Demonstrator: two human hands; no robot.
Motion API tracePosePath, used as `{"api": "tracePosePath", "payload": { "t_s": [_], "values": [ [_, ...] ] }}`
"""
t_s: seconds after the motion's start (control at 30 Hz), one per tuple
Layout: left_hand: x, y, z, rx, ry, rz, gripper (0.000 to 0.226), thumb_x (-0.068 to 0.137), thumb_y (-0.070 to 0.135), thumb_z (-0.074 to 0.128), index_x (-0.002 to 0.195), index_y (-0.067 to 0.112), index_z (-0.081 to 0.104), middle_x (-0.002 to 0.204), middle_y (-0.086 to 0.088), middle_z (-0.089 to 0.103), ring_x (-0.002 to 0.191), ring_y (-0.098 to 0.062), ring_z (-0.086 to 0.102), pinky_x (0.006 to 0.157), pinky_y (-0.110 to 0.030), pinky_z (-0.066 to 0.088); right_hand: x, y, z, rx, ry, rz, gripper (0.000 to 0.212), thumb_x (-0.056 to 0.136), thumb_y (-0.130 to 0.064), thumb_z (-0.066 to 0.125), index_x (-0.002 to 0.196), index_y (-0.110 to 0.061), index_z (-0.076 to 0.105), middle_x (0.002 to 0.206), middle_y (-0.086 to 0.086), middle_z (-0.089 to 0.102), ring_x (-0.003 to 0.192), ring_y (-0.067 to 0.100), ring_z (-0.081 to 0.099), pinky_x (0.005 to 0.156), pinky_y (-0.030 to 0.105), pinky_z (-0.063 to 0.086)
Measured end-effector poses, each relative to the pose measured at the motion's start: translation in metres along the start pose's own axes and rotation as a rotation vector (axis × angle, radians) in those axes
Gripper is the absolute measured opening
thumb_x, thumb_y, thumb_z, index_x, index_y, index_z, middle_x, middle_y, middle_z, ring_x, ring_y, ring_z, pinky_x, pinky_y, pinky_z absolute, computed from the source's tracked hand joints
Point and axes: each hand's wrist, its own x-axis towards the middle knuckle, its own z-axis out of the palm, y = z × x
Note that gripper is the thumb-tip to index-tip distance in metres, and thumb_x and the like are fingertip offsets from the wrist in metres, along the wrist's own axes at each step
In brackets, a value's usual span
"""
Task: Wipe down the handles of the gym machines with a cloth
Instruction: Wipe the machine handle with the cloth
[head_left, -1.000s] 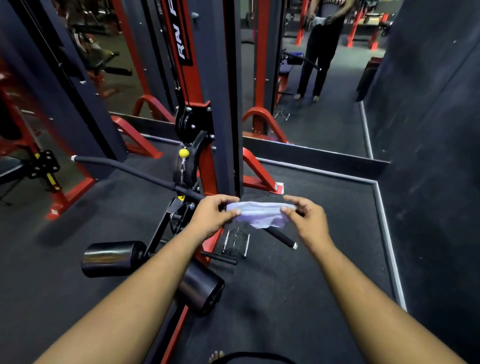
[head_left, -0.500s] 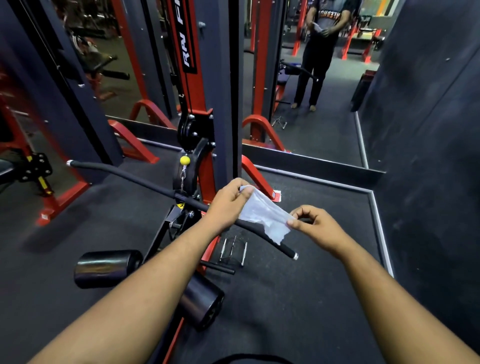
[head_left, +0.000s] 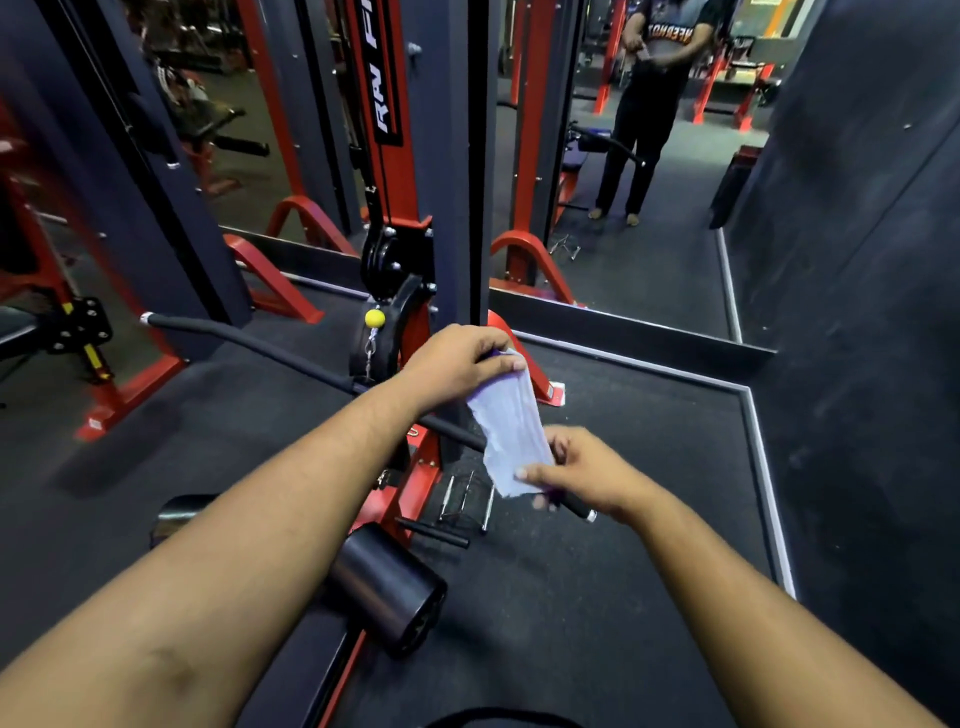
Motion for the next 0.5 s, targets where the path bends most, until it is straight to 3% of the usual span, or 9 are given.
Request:
{"api": "tracePosePath", "payload": {
  "t_s": [0.03,0.1,0.17,0.23,0.3,0.37,0.43,0.5],
  "values": [
    [-0.002,-0.004,-0.001,0.009,0.015,-0.033,0.046,0.086,0.068,0.054,0.088,0.025,0.069,0.08,0.005,0.071,0.078,-0.014,0.066,0.072,-0.045,0.053,-0.003,0.007,0.0,-0.102,-0.061,0.053,0.013,0.091,-0.007,0.076,0.098,-0.004,0.066,0.081,0.008,0.074,0.07,0.014,0.07,0.062,0.034,0.058],
    [-0.006,-0.009,0.0,0.022,0.01,-0.053,0.043,0.087,0.066,0.056,0.088,0.025,0.07,0.079,0.005,0.07,0.078,-0.014,0.066,0.074,-0.045,0.053,-0.004,0.019,-0.004,-0.335,-0.112,0.08,0.024,0.087,-0.013,0.082,0.106,-0.008,0.068,0.094,-0.006,0.073,0.08,-0.006,0.067,0.079,0.032,0.058],
    [-0.008,-0.007,0.003,0.029,-0.057,-0.024,0.03,0.093,0.054,0.064,0.091,0.026,0.072,0.083,0.007,0.072,0.083,-0.012,0.067,0.079,-0.044,0.054,-0.001,0.016,-0.008,-0.425,0.01,0.057,0.055,0.082,-0.027,0.086,0.13,-0.018,0.061,0.119,-0.016,0.063,0.1,-0.018,0.058,0.092,0.015,0.046],
    [-0.009,0.002,0.004,0.05,-0.117,0.023,0.026,0.095,0.049,0.067,0.093,0.024,0.073,0.087,0.007,0.074,0.085,-0.012,0.067,0.08,-0.042,0.053,0.003,0.002,-0.007,-0.309,0.177,-0.017,0.074,0.08,-0.038,0.086,0.144,-0.029,0.05,0.135,-0.019,0.055,0.12,-0.008,0.053,0.101,0.017,0.042],
    [-0.008,0.012,0.004,0.05,-0.141,0.066,0.028,0.096,0.047,0.067,0.092,0.02,0.073,0.085,0.003,0.073,0.083,-0.015,0.067,0.078,-0.041,0.051,0.009,-0.012,0.0,-0.124,0.212,-0.108,0.054,0.086,-0.028,0.081,0.135,-0.029,0.057,0.127,-0.018,0.067,0.117,-0.002,0.061,0.097,0.019,0.049],
    [-0.007,0.018,-0.002,0.042,-0.122,0.099,0.028,0.096,0.046,0.068,0.093,0.019,0.073,0.085,0.003,0.073,0.082,-0.015,0.067,0.076,-0.039,0.05,0.013,-0.024,0.009,-0.047,0.22,-0.16,0.023,0.094,-0.01,0.072,0.113,-0.021,0.067,0.104,-0.015,0.076,0.099,-0.001,0.068,0.085,0.017,0.052],
    [-0.01,0.016,-0.005,-0.021,-0.023,0.069,0.021,0.095,0.047,0.068,0.1,0.027,0.071,0.091,0.01,0.073,0.085,-0.005,0.066,0.078,-0.033,0.052,0.015,-0.028,0.015,0.011,0.285,-0.189,0.017,0.098,-0.002,0.064,0.1,-0.018,0.071,0.09,-0.012,0.076,0.083,0.001,0.067,0.076,0.021,0.052],
    [-0.019,0.003,0.004,-0.319,0.11,-0.044,0.027,0.096,0.054,0.062,0.111,0.032,0.065,0.101,0.012,0.07,0.091,0.001,0.063,0.084,-0.028,0.049,0.016,-0.029,0.017,0.154,0.333,-0.151,0.016,0.1,-0.004,0.061,0.1,-0.015,0.072,0.087,-0.007,0.076,0.078,0.005,0.067,0.067,0.023,0.052]
  ]
}}
